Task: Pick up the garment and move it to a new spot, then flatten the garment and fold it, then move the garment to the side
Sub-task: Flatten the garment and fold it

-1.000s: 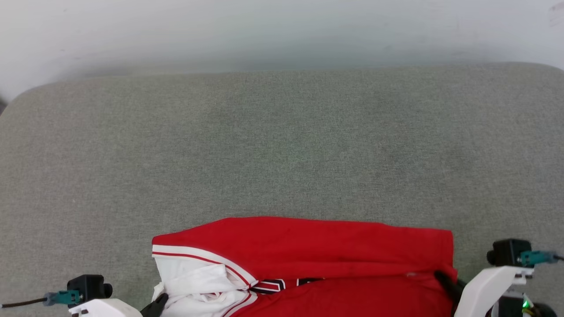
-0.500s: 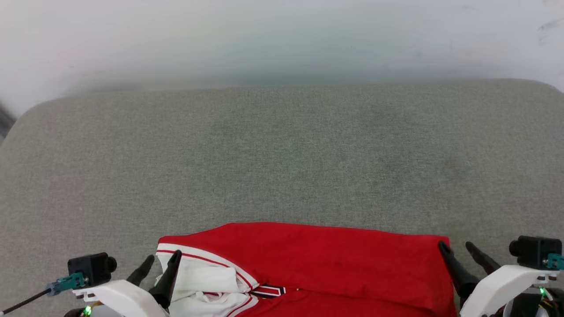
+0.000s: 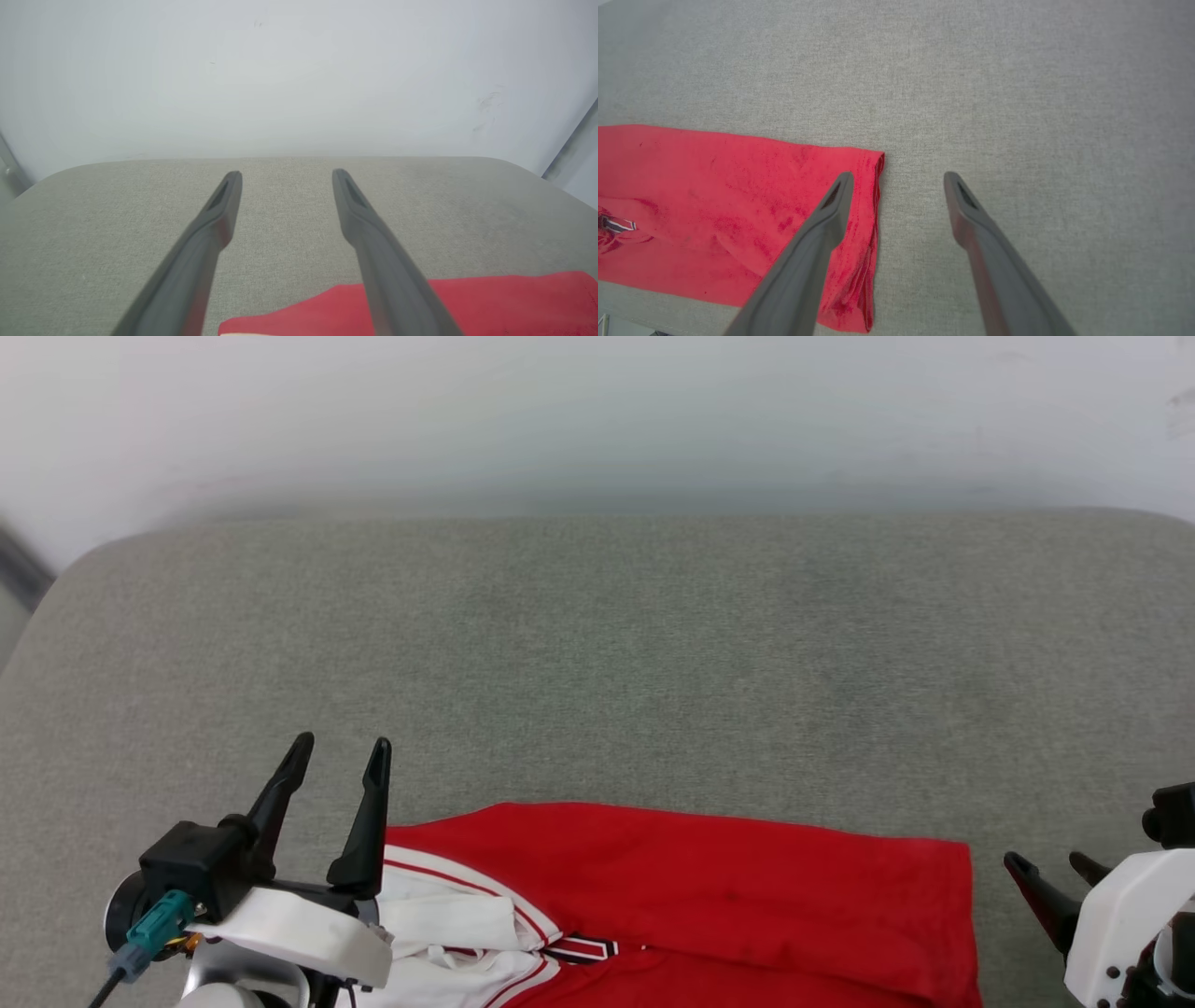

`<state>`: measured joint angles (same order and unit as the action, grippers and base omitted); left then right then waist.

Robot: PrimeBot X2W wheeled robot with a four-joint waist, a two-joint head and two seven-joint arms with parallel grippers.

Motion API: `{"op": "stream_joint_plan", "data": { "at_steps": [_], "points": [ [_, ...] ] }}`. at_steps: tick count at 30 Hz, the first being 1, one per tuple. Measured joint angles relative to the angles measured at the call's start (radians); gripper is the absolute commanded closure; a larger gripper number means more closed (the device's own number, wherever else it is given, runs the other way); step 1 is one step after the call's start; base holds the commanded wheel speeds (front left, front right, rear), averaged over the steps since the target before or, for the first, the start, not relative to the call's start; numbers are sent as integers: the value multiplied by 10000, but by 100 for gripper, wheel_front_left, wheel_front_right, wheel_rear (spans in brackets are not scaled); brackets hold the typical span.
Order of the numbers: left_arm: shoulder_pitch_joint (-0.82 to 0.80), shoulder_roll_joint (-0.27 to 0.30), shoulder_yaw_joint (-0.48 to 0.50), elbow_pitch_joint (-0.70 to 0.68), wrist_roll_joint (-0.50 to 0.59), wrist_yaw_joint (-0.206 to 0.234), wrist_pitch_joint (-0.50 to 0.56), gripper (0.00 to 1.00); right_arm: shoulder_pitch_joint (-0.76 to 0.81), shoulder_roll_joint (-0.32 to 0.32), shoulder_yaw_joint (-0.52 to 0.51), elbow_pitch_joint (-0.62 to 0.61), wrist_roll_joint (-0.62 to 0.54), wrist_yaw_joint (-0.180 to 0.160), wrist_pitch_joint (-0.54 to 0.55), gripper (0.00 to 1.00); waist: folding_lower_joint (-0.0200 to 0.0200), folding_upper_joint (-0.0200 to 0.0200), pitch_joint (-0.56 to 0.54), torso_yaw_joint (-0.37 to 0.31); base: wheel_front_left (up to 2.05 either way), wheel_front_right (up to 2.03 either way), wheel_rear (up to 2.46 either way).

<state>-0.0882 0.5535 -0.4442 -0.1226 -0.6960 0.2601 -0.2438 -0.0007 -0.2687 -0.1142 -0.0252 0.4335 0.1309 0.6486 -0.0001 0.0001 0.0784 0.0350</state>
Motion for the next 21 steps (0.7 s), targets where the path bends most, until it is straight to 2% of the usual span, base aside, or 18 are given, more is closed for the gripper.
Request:
{"op": "stream_joint_plan", "data": {
  "at_steps": [3,8,9,12,17,18,20,21],
  "points": [
    [-51,-180,31,-232,491,77,-115,0,51,-54,-56,-63,-35,0,614,0,0,0,143,155,0,0,0],
    [-82,-405,265,-435,1126,140,-161,0,111,165,128,142,-15,0,1024,0,0,0,505,417,0,0,0],
    [-90,-652,407,-529,1348,36,-163,0,109,345,314,460,21,0,1104,0,0,0,750,581,0,0,0],
    [-120,-842,585,-558,1576,-96,-163,0,70,464,422,803,71,0,1120,0,1,0,1004,723,0,0,0],
    [-136,-1122,798,-497,1810,-378,-165,0,-132,401,593,1181,242,-2,1264,0,1,0,1280,881,0,0,0],
    [-132,-1166,849,-485,1845,-407,-165,0,-157,378,616,1227,286,-2,1277,33,1,0,1294,888,0,0,0],
    [-127,-1235,959,-431,1923,-504,-165,0,-220,293,748,1298,370,-17,1279,87,1,0,1272,877,0,0,0],
    [-106,-1260,993,-387,1941,-554,-165,0,-250,272,794,1338,437,-19,1273,100,1,0,1241,865,0,0,0]
  ]
}}
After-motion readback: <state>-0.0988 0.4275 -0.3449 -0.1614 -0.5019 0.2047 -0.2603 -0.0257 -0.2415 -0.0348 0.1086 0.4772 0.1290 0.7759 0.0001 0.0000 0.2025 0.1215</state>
